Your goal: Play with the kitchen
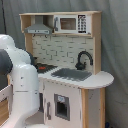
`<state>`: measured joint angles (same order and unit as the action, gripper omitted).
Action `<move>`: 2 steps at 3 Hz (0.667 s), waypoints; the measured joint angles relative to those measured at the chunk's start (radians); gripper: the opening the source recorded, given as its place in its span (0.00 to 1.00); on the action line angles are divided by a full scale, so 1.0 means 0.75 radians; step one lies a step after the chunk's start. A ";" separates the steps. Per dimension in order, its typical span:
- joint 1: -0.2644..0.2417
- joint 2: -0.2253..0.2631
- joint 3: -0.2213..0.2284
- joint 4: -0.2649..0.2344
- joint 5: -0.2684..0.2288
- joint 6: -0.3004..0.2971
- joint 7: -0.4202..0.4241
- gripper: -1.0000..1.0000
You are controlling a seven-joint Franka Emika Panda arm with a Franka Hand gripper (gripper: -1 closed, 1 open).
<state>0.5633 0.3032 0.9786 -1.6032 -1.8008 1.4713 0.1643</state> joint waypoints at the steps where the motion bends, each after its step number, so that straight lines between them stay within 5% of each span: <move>1: -0.020 -0.061 0.000 -0.093 0.000 0.013 -0.084 1.00; 2: -0.040 -0.125 0.000 -0.178 0.000 0.054 -0.158 1.00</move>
<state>0.5331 0.2097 0.9783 -1.7364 -1.8009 1.5119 0.0456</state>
